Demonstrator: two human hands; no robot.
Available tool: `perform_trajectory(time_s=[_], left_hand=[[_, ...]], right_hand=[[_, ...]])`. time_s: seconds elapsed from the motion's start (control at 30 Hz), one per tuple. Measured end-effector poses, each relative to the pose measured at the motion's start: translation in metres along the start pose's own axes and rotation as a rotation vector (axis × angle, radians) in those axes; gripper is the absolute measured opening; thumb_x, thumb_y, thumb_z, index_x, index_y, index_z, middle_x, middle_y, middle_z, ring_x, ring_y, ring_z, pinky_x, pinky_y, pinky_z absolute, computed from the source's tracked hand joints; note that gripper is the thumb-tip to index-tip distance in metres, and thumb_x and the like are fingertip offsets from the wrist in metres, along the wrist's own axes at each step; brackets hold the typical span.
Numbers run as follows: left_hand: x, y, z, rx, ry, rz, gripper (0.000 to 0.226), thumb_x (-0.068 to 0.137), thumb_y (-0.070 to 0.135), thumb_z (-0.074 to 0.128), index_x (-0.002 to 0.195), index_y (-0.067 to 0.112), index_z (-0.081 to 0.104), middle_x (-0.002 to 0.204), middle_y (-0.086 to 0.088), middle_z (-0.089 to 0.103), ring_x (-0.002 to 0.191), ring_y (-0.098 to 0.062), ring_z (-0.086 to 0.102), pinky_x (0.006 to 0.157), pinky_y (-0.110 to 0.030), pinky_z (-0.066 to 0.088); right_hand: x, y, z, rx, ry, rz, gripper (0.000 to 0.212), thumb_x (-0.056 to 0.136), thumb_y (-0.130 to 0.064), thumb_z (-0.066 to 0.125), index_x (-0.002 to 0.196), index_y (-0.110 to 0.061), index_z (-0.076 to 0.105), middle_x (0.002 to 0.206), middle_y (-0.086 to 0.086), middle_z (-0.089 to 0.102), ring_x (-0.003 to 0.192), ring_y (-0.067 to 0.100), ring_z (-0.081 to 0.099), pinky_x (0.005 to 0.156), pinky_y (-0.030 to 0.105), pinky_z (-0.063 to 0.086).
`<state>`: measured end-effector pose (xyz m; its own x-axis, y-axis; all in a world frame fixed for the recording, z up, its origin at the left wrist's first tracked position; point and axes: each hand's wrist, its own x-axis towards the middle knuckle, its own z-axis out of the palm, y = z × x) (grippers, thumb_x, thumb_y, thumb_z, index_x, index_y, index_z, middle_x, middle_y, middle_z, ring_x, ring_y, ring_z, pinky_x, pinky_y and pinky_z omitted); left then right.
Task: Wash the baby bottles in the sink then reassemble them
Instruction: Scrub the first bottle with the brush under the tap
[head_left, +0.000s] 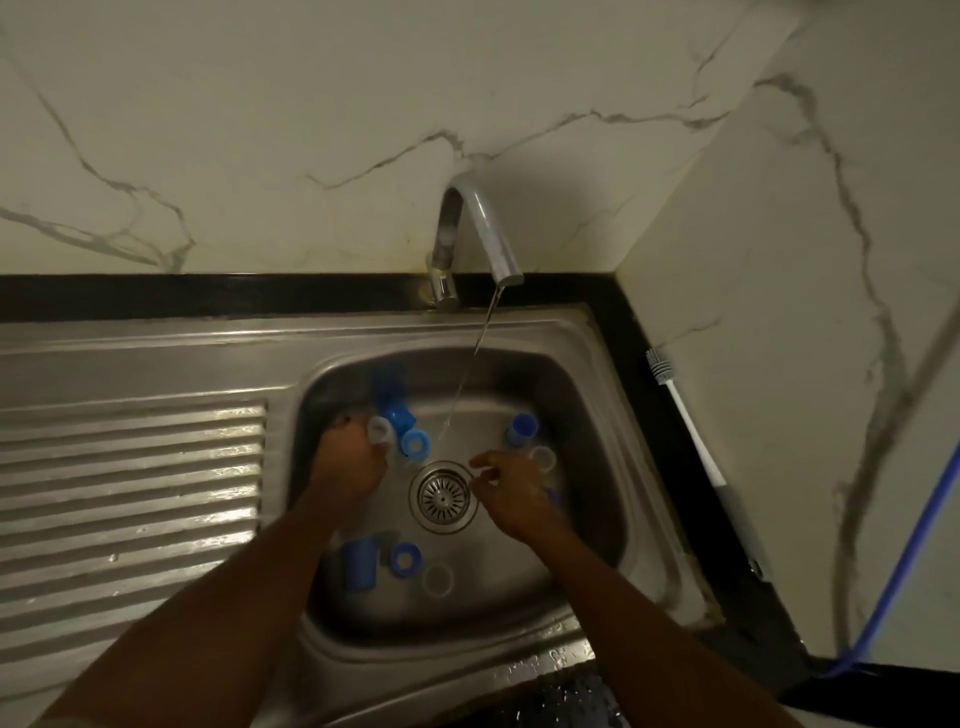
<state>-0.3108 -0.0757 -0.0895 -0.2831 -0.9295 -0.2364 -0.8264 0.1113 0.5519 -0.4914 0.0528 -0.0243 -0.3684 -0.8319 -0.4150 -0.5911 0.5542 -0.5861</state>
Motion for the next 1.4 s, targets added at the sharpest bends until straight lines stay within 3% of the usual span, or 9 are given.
perform_trajectory(time_s=[0.23, 0.37, 0.47, 0.63, 0.77, 0.93, 1.07, 1.23, 1.4], left_hand=[[-0.007, 0.1, -0.039, -0.311, 0.063, 0.258, 0.032, 0.079, 0.017, 0.079, 0.108, 0.016, 0.066, 0.104, -0.002, 0.069, 0.095, -0.02, 0.065, 0.088, -0.035, 0.053], [-0.014, 0.137, -0.051, -0.462, 0.1, 0.221, 0.037, 0.075, 0.02, 0.082, 0.108, 0.021, 0.065, 0.102, 0.003, 0.07, 0.092, -0.013, 0.066, 0.081, -0.026, 0.055], [-0.029, 0.146, -0.051, -0.626, 0.165, 0.131, 0.041, 0.081, 0.017, 0.08, 0.112, 0.027, 0.056, 0.103, 0.012, 0.063, 0.094, -0.004, 0.061, 0.08, -0.014, 0.047], [-0.062, 0.136, -0.033, -0.614, 0.267, -0.083, 0.036, 0.094, 0.019, 0.068, 0.127, 0.022, 0.056, 0.113, 0.007, 0.059, 0.103, -0.008, 0.057, 0.09, -0.027, 0.047], [-0.073, 0.118, -0.022, -0.559, 0.264, -0.183, 0.041, 0.094, 0.026, 0.067, 0.133, 0.024, 0.054, 0.127, 0.003, 0.061, 0.118, -0.018, 0.059, 0.104, -0.044, 0.049], [-0.077, 0.122, -0.023, -0.521, 0.277, -0.183, 0.04, 0.096, 0.03, 0.064, 0.134, 0.025, 0.053, 0.125, 0.002, 0.062, 0.116, -0.016, 0.059, 0.102, -0.042, 0.049], [-0.078, 0.138, -0.024, -0.634, 0.283, -0.201, 0.045, 0.096, 0.041, 0.061, 0.135, 0.021, 0.052, 0.126, -0.001, 0.062, 0.115, -0.019, 0.061, 0.102, -0.044, 0.049], [-0.079, 0.153, -0.033, -1.163, 0.181, -0.114, 0.045, 0.088, 0.046, 0.069, 0.121, 0.017, 0.061, 0.117, -0.009, 0.069, 0.109, -0.028, 0.067, 0.095, -0.045, 0.053], [-0.068, 0.172, -0.043, -1.154, 0.2, -0.005, 0.039, 0.085, 0.033, 0.071, 0.116, 0.01, 0.066, 0.107, -0.013, 0.073, 0.101, -0.029, 0.07, 0.085, -0.042, 0.058]], right_hand=[[0.025, -0.046, -0.024, 0.18, 0.04, -0.228, 0.071, 0.087, -0.013, 0.07, 0.148, -0.017, 0.034, 0.131, -0.006, 0.049, 0.119, 0.012, 0.05, 0.095, 0.024, 0.04], [0.051, -0.054, -0.041, 0.215, 0.108, -0.268, 0.052, 0.088, -0.011, 0.067, 0.134, -0.025, 0.048, 0.116, 0.002, 0.065, 0.104, 0.021, 0.063, 0.081, 0.026, 0.047], [0.065, -0.059, -0.052, 0.189, 0.09, -0.268, 0.028, 0.093, -0.027, 0.062, 0.117, -0.036, 0.053, 0.103, -0.011, 0.065, 0.1, 0.017, 0.066, 0.071, 0.017, 0.047], [0.069, -0.059, -0.06, 0.126, 0.081, -0.341, 0.057, 0.088, -0.036, 0.068, 0.137, -0.036, 0.041, 0.127, 0.0, 0.059, 0.112, 0.022, 0.06, 0.086, 0.032, 0.053], [0.069, -0.053, -0.056, -0.035, 0.045, -0.368, 0.06, 0.091, -0.037, 0.065, 0.143, -0.032, 0.037, 0.133, 0.002, 0.056, 0.116, 0.02, 0.058, 0.079, 0.023, 0.044], [0.063, -0.051, -0.061, -0.082, 0.039, -0.329, 0.051, 0.091, -0.041, 0.064, 0.136, -0.031, 0.043, 0.124, 0.001, 0.06, 0.103, 0.016, 0.06, 0.077, 0.023, 0.045], [0.056, -0.064, -0.077, 0.29, -0.028, -0.211, 0.054, 0.088, -0.036, 0.069, 0.135, -0.026, 0.046, 0.123, 0.0, 0.055, 0.097, 0.013, 0.053, 0.076, 0.028, 0.05], [0.031, -0.077, -0.092, 1.026, -0.45, 0.1, 0.028, 0.095, -0.032, 0.06, 0.116, -0.013, 0.059, 0.124, 0.018, 0.06, 0.111, 0.033, 0.062, 0.088, 0.039, 0.058], [0.014, -0.054, -0.087, 1.061, -0.54, 0.162, 0.054, 0.096, -0.055, 0.05, 0.124, -0.009, 0.056, 0.118, 0.016, 0.064, 0.108, 0.029, 0.064, 0.083, 0.033, 0.058]])
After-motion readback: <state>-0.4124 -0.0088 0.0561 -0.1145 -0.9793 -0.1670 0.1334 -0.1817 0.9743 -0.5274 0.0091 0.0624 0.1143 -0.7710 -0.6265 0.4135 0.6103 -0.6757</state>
